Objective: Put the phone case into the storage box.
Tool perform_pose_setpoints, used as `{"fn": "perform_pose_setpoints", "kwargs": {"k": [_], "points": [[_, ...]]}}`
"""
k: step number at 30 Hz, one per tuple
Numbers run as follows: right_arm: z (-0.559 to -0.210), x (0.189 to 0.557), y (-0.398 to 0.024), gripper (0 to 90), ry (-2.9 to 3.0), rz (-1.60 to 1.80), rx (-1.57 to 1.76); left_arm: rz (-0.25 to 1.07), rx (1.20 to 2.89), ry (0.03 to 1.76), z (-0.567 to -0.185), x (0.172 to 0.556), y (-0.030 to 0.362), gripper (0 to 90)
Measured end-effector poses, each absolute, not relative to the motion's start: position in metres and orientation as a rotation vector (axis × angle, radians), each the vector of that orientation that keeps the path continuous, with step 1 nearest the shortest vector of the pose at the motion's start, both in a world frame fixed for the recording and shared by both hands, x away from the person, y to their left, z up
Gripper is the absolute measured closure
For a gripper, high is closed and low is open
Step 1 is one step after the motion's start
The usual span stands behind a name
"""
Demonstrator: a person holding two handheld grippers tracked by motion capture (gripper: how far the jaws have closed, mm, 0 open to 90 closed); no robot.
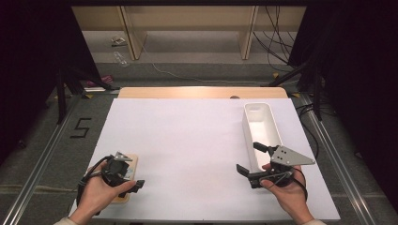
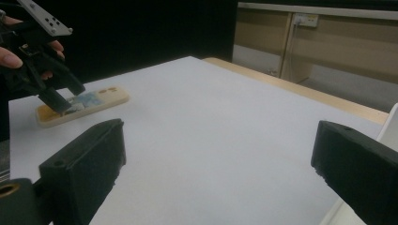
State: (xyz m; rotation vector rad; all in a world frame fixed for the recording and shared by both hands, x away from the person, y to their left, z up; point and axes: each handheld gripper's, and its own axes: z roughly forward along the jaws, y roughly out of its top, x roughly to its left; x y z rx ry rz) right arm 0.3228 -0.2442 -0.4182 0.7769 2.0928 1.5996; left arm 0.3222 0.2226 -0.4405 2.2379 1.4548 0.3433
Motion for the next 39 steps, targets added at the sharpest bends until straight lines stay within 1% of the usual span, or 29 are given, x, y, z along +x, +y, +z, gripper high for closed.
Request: {"fn": "perform_pose_setpoints", "kwargs": {"k": [1,2,3,4,5,6,7,8,10,19,24,39], "points": [[-0.418,0.323,-0.244,4.2,2.093,1.599,0.776,0.371,2.188,1.536,-0.441,0.324,0.229,6.0],[-0.418,0.323,-0.244,4.2,2.093,1.599,0.776,0.371,2.188,1.536,-0.441,0.324,0.229,1.6],[-0.418,0.323,-0.244,4.2,2.093,1.6,0.776,0.371,2.146,1.608,-0.442,0.326,0.235,0.0],[-0.418,0.323,-0.244,4.2,2.093,1.6,0.776,0.371,2.146,1.608,-0.442,0.326,0.235,0.0],[-0.418,0.323,-0.244,4.2,2.093,1.6,0.776,0.359,2.12,1.666,-0.444,0.327,0.24,0.0],[-0.418,0.323,-0.244,4.2,2.093,1.6,0.776,0.359,2.12,1.666,-0.444,0.327,0.24,0.0],[-0.418,0.323,-0.244,4.2,2.093,1.599,0.776,0.356,2.105,1.71,-0.447,0.329,0.244,0.0],[-0.418,0.323,-0.244,4.2,2.094,1.598,0.775,0.356,2.105,1.71,-0.447,0.329,0.244,0.0],[-0.418,0.323,-0.244,4.2,2.094,1.598,0.773,0.334,2.082,1.763,-0.452,0.331,0.248,0.0],[-0.418,0.323,-0.244,4.2,2.095,1.597,0.772,0.296,2.048,1.829,-0.462,0.336,0.253,0.0],[-0.418,0.323,-0.243,4.2,2.097,1.596,0.773,0.275,2.064,1.85,-0.468,0.337,0.248,0.0],[-0.418,0.322,-0.243,4.2,2.094,1.598,0.772,0.279,2.05,1.93,-0.475,0.341,0.248,0.0]]}}
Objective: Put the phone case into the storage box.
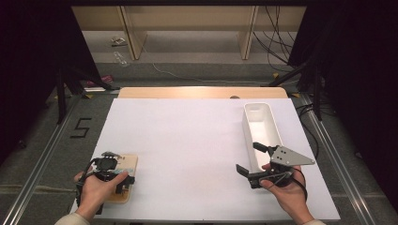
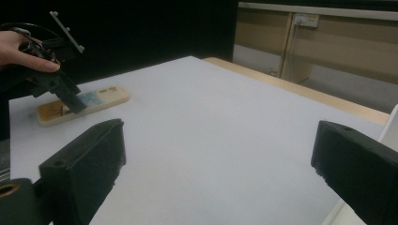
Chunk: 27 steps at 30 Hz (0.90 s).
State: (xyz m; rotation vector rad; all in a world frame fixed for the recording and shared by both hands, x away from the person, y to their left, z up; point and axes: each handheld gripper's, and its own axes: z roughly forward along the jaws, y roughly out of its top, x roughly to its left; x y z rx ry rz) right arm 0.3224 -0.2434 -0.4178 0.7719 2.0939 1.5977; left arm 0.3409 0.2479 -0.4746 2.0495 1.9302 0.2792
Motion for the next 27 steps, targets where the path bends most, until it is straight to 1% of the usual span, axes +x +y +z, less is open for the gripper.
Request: {"fn": "perform_pose_setpoints", "kwargs": {"k": [18,27], "points": [[-0.418,0.3224,-0.2432,4.2,2.095,1.598,0.77,0.274,2.043,1.966,-0.4799,0.3425,0.2463,0.1],[-0.4182,0.3225,-0.2432,4.2,2.095,1.597,0.77,0.308,2.064,1.969,-0.4819,0.3419,0.2423,0.0]]}}
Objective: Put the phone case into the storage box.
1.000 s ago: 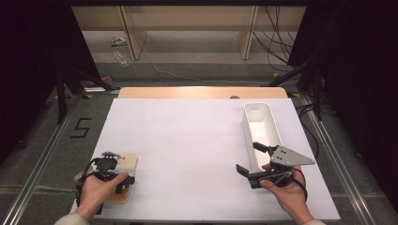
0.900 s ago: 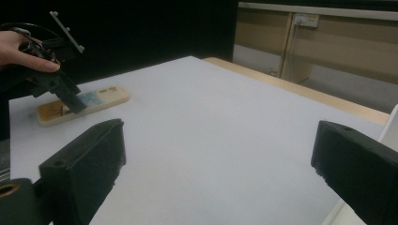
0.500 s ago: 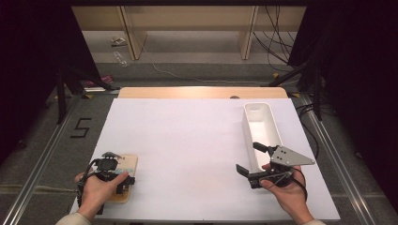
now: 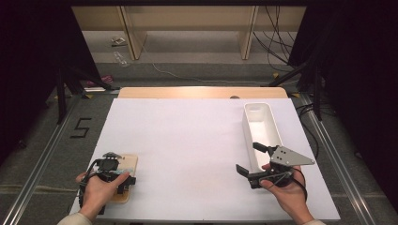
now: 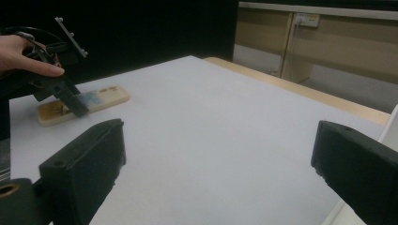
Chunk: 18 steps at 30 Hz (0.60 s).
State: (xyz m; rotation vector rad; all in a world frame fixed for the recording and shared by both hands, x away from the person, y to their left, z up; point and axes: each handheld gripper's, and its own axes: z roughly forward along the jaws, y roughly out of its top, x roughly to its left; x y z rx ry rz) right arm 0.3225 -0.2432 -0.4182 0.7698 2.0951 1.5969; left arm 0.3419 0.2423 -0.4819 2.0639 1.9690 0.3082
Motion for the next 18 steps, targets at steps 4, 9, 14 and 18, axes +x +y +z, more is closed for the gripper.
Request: {"fn": "perform_pose_setpoints", "kwargs": {"k": [4,9,14,18], "points": [[-0.4183,0.3225,-0.2431,4.2,2.096,1.597,0.769,0.313,2.063,1.974,-0.4821,0.342,0.2416,0.0],[-0.4182,0.3224,-0.2431,4.2,2.096,1.598,0.769,0.316,2.066,1.976,-0.4821,0.3418,0.2412,0.0],[-0.4181,0.3223,-0.243,4.2,2.096,1.598,0.769,0.322,2.07,1.976,-0.482,0.3417,0.2408,0.0],[-0.4181,0.3223,-0.243,4.2,2.095,1.599,0.769,0.324,2.072,1.977,-0.4815,0.3416,0.2407,0.6]]}}
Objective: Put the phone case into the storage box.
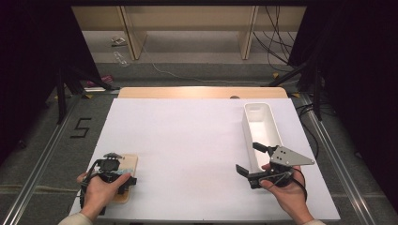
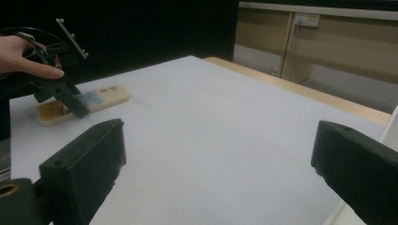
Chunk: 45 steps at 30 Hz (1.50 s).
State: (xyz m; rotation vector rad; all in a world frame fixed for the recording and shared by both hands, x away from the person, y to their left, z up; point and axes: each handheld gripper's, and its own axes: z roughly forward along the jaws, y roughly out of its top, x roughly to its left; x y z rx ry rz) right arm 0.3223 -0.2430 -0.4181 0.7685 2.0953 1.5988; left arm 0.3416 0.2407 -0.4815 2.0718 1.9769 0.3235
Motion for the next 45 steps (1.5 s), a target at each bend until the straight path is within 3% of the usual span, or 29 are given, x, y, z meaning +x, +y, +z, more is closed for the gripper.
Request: {"fn": "perform_pose_setpoints", "kwargs": {"k": [6,32,45], "points": [[-0.418,0.322,-0.243,4.2,2.095,1.599,0.769,0.327,2.074,1.966,-0.478,0.341,0.24,8.2],[-0.418,0.322,-0.243,4.2,2.095,1.599,0.764,0.309,2.039,1.96,-0.475,0.341,0.242,11.1],[-0.418,0.322,-0.243,4.2,2.093,1.599,0.764,0.391,2.004,1.861,-0.462,0.337,0.237,11.2]]}}
